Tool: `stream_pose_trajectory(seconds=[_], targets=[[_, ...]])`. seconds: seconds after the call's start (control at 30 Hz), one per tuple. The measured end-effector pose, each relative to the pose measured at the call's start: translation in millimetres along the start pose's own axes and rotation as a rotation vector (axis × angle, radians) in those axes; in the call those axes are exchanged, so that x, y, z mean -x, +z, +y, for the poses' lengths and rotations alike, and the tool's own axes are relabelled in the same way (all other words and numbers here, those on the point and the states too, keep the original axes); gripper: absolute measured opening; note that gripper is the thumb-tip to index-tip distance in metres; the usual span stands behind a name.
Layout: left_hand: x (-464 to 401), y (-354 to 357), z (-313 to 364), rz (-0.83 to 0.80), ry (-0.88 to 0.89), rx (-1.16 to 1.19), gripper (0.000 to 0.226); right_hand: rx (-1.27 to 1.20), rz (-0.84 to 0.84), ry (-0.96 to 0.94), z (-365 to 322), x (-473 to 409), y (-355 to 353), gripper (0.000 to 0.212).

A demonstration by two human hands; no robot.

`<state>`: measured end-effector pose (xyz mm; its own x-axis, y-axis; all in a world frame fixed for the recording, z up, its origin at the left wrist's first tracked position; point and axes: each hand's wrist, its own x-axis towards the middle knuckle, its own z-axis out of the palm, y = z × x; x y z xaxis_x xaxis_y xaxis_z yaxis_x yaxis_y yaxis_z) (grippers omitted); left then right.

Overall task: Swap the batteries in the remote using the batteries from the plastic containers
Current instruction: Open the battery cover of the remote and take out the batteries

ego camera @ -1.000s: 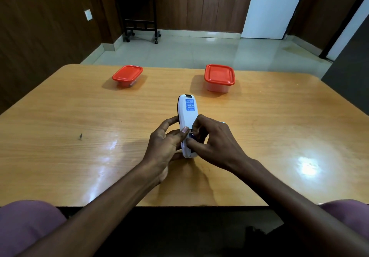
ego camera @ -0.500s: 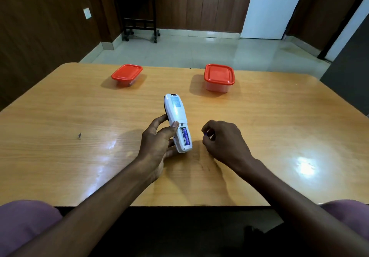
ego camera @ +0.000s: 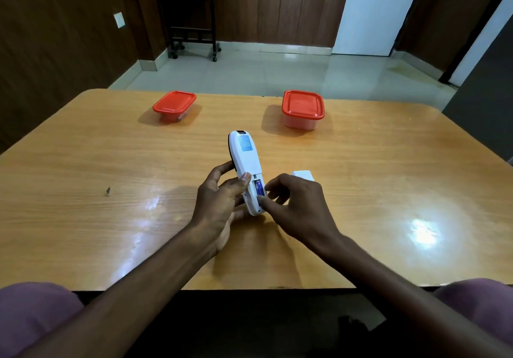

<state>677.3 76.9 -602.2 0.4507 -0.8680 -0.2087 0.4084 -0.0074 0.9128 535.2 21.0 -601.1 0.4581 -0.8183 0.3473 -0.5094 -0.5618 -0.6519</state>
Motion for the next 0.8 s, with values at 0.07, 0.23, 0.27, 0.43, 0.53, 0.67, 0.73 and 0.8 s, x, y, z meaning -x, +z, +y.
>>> stream_pose_trajectory(seconds=[0.07,0.23,0.27,0.43,0.53,0.67,0.73,0.8], targets=[[1,0,0,-0.001,0.004,0.017,0.043,-0.033,0.023,0.038,-1,0,0,0.019],[3,3,-3,0.012,0.028,-0.005,0.040,0.074,0.085,0.062,-7,1,2,0.017],[3,4,-4,0.017,0.026,-0.008,0.040,0.096,0.090,0.063,-8,2,3,0.017],[1,2,-3,0.075,0.025,-0.069,0.033,0.120,0.094,0.126,-7,1,5,0.013],[-7,-2,1,0.146,0.017,-0.195,0.032,0.182,0.069,0.153,0,-3,1,0.017],[-17,-8,1,0.164,-0.013,-0.369,0.034,0.404,-0.065,0.124,14,-6,0,0.016],[-20,-11,3,0.151,-0.018,-0.440,0.036,0.460,-0.076,0.084,16,-6,3,0.014],[-22,-14,8,0.156,0.005,-0.514,0.033,0.473,-0.059,0.061,16,-7,6,0.015]])
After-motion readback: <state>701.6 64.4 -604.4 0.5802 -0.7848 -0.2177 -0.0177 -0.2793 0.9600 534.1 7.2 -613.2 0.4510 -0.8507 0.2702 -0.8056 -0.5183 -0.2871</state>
